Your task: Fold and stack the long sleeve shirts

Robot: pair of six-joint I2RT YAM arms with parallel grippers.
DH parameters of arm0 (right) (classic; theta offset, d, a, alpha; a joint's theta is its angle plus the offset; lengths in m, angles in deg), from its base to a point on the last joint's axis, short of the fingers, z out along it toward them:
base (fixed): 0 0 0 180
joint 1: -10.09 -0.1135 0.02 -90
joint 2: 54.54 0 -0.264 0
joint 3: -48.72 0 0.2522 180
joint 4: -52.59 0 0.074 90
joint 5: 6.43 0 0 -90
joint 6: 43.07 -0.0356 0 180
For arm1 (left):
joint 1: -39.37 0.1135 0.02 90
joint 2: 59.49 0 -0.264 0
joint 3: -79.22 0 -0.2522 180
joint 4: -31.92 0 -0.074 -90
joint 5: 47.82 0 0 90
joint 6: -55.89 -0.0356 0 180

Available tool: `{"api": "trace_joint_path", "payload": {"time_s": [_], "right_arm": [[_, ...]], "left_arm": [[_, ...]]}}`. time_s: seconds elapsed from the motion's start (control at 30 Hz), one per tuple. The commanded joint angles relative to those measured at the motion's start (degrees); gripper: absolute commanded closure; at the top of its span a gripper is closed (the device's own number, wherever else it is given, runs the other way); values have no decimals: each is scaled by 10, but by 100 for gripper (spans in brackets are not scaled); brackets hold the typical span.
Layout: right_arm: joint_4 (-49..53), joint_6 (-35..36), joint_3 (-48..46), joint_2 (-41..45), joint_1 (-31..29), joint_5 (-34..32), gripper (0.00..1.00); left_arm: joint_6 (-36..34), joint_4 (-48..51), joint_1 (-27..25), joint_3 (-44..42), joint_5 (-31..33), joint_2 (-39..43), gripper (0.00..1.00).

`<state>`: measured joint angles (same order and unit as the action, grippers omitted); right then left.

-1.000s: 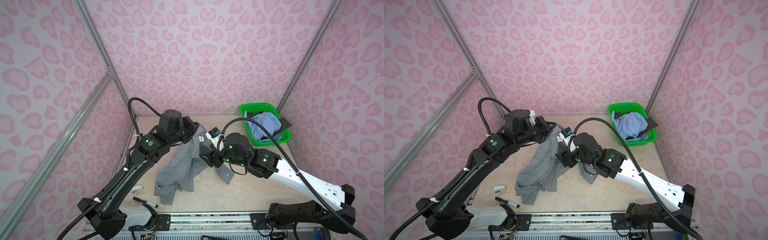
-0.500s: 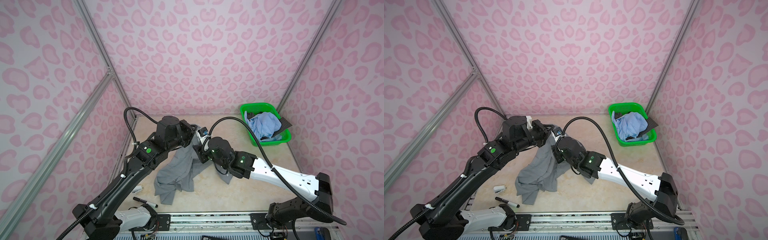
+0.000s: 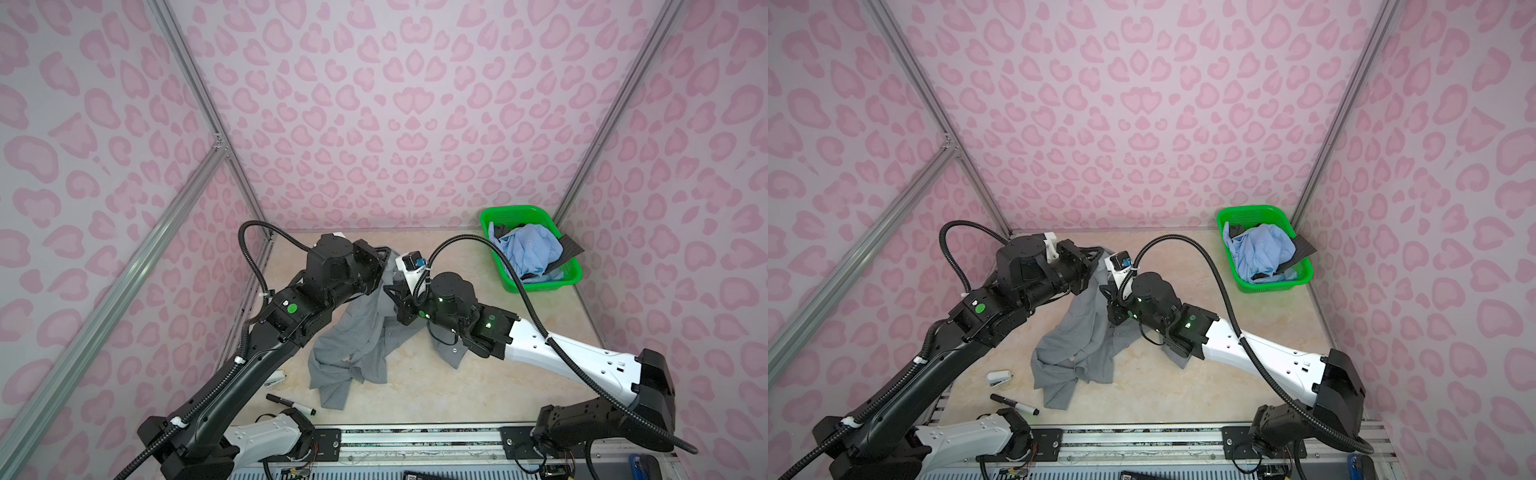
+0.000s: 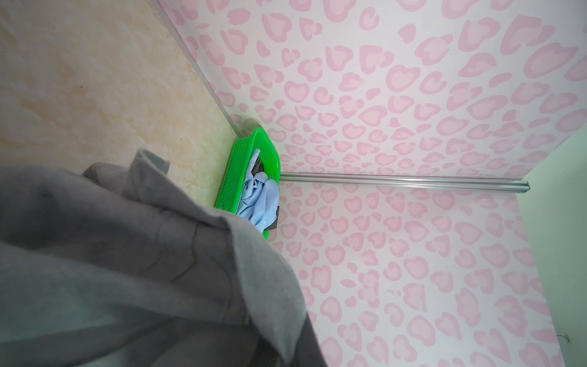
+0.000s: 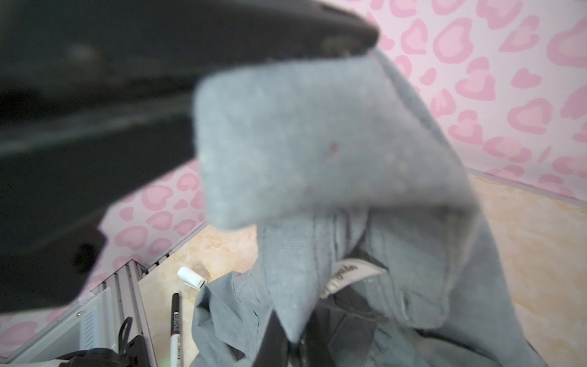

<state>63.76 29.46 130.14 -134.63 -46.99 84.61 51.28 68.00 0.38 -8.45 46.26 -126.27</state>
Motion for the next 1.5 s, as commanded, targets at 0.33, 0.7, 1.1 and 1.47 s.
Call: {"api": "trace_joint_path", "payload": {"time_s": [0.33, 0.7, 1.1, 1.47], "right_arm": [[-25, -101, -70, 137, 122, 137, 100], [68, -212, -45, 231, 410, 385, 100], [-204, -479, -141, 247, 559, 552, 100], [-286, -573, -21, 205, 522, 552, 100]], "left_arm": [[-208, 53, 83, 38, 44, 77, 2], [-390, 52, 140, -231, -4, 192, 2], [-357, -110, 143, -410, -226, 156, 2], [-380, -240, 75, -482, -301, 147, 2]]}}
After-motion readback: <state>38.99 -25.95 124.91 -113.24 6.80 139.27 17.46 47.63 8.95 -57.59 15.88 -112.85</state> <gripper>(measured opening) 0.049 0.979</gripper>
